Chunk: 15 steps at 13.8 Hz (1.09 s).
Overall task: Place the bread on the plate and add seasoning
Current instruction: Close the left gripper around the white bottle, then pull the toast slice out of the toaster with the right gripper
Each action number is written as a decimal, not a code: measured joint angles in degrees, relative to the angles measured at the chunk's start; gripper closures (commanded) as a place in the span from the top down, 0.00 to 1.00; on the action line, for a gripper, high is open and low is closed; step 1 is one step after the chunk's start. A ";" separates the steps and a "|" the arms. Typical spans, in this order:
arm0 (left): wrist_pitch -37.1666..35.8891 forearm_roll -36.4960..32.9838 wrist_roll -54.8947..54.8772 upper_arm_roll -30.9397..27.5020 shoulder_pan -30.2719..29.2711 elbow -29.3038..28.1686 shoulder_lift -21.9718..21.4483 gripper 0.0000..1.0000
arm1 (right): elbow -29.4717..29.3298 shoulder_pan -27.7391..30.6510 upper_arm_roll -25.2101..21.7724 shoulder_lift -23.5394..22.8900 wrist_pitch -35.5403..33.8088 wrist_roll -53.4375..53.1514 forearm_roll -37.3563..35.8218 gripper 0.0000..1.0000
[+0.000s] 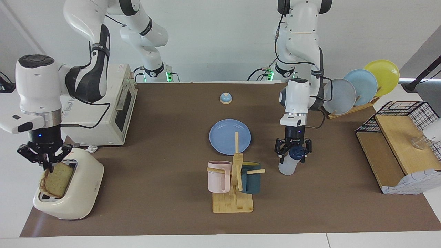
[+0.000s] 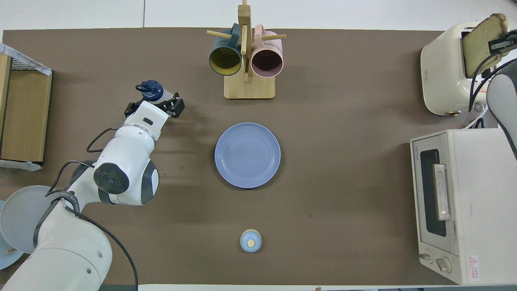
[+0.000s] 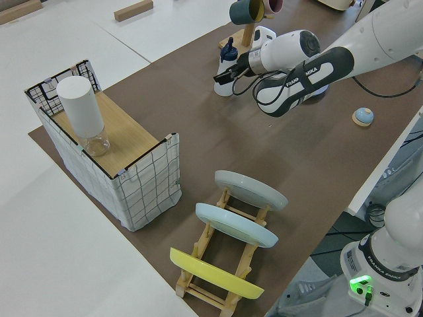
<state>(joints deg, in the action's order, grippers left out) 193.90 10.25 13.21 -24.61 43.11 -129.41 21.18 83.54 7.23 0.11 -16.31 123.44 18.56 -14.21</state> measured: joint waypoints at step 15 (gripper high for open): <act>-0.02 0.02 0.04 -0.03 0.17 0.19 0.27 0.00 | 11.55 -29.93 2.53 12.08 -9.27 -35.31 12.91 0.00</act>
<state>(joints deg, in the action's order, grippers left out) 193.88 10.27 13.25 -24.64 43.28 -129.21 21.45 95.09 -22.71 2.64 -4.22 114.17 -16.75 -1.30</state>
